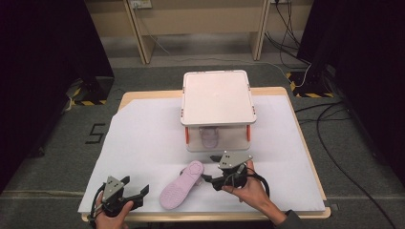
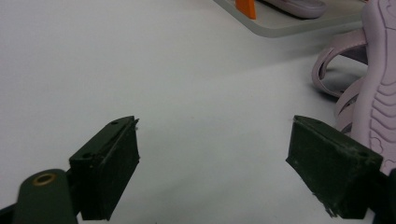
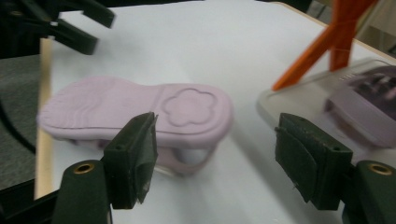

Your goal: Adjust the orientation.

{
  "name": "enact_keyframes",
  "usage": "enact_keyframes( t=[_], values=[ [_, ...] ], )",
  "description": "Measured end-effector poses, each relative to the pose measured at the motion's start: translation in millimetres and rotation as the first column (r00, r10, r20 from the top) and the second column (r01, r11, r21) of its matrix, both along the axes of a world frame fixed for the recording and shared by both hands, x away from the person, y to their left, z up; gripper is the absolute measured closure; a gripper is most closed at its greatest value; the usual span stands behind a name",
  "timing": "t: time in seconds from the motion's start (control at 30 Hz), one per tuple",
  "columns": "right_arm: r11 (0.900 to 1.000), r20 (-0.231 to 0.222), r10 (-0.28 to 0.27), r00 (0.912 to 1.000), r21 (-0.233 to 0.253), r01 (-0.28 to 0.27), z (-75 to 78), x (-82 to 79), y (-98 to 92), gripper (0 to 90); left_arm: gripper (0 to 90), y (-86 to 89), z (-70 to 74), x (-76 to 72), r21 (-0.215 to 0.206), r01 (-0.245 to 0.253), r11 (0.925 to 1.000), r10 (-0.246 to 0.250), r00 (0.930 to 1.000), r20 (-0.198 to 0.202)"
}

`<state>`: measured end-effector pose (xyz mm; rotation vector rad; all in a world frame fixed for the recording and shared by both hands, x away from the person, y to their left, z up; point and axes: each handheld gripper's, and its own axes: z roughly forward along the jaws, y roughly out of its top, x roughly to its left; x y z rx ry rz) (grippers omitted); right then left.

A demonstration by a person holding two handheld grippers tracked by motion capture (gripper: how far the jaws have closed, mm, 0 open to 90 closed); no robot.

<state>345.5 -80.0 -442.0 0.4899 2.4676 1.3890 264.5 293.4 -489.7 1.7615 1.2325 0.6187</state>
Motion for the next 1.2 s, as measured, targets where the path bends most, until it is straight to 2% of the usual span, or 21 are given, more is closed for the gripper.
enact_keyframes(
  t=[0.23, 0.37, 0.57, 0.6, 0.67, 0.73, 0.8, 0.87, 0.93, 1.03, 1.07, 1.1, 1.2],
  values=[
    [0.998, 0.02, 0.066, 0.9977, -0.015, -0.065, 2.6, -8.3, 6.7, 28.9, 15.7, -0.9, 0.3, 0.8, 0.003, 0.004, 1.0, -0.004, 1.0, 0.004],
    [0.996, 0.011, 0.086, 0.9963, -0.04, -0.085, 0.2, -11.8, 11.0, 27.0, 15.7, 0.0, 0.7, -0.5, 0.004, 0.003, 1.0, -0.003, 1.0, 0.005],
    [0.993, 0.008, 0.067, 0.9978, -0.095, -0.065, -11.0, -13.5, 18.4, 24.3, 15.7, 1.8, 1.3, -1.6, 0.001, 0.0, 1.0, 0.0, 0.9999, 0.012],
    [0.993, -0.015, 0.046, 0.9988, -0.11, -0.048, -18.1, -12.4, 19.9, 24.2, 15.8, 1.5, 1.2, -1.7, 0.002, 0.001, 1.0, -0.001, 0.9999, 0.015],
    [0.992, -0.017, 0.045, 0.9988, -0.113, -0.047, -20.9, -11.5, 20.5, 24.2, 15.7, 1.2, 1.2, -1.6, 0.001, 0.002, 1.0, -0.002, 0.9999, 0.015],
    [0.991, -0.047, 0.042, 0.998, -0.124, -0.047, -28.2, -10.1, 22.7, 24.4, 15.7, 0.8, 1.4, -1.4, 0.003, 0.002, 1.0, -0.002, 0.9999, 0.011],
    [0.992, -0.063, 0.052, 0.9967, -0.11, -0.059, -32.8, -7.1, 26.7, 27.5, 15.8, 0.0, 0.7, -1.2, 0.006, 0.003, 1.0, -0.004, 1.0, 0.008],
    [0.992, -0.063, 0.052, 0.9967, -0.108, -0.058, -33.7, -6.3, 28.4, 28.3, 15.8, -0.1, 0.7, -1.1, 0.006, 0.003, 1.0, -0.003, 1.0, 0.009],
    [0.992, -0.054, 0.06, 0.9967, -0.106, -0.066, -35.8, -4.3, 32.2, 34.3, 15.8, 0.0, 0.7, -1.0, 0.006, 0.002, 1.0, -0.002, 1.0, 0.009],
    [0.992, -0.057, 0.061, 0.9965, -0.103, -0.067, -39.0, -2.1, 35.6, 35.7, 15.8, -0.2, 0.6, -1.0, 0.007, 0.004, 1.0, -0.004, 0.9999, 0.009],
    [0.991, -0.025, 0.067, 0.9974, -0.11, -0.069, -40.3, 0.1, 36.8, 41.6, 15.8, -0.4, 0.7, -1.0, 0.005, 0.004, 1.0, -0.004, 0.9999, 0.01],
    [0.992, -0.016, 0.065, 0.9978, -0.111, -0.066, -40.7, 1.4, 36.9, 43.6, 15.8, -0.5, 0.6, -0.9, 0.006, 0.004, 1.0, -0.004, 0.9999, 0.01],
    [0.991, -0.011, 0.068, 0.9976, -0.116, -0.069, -41.6, 3.7, 37.3, 46.2, 15.8, -1.0, 0.2, -0.8, 0.012, 0.009, 0.9999, -0.009, 1.0, 0.004]
  ],
)
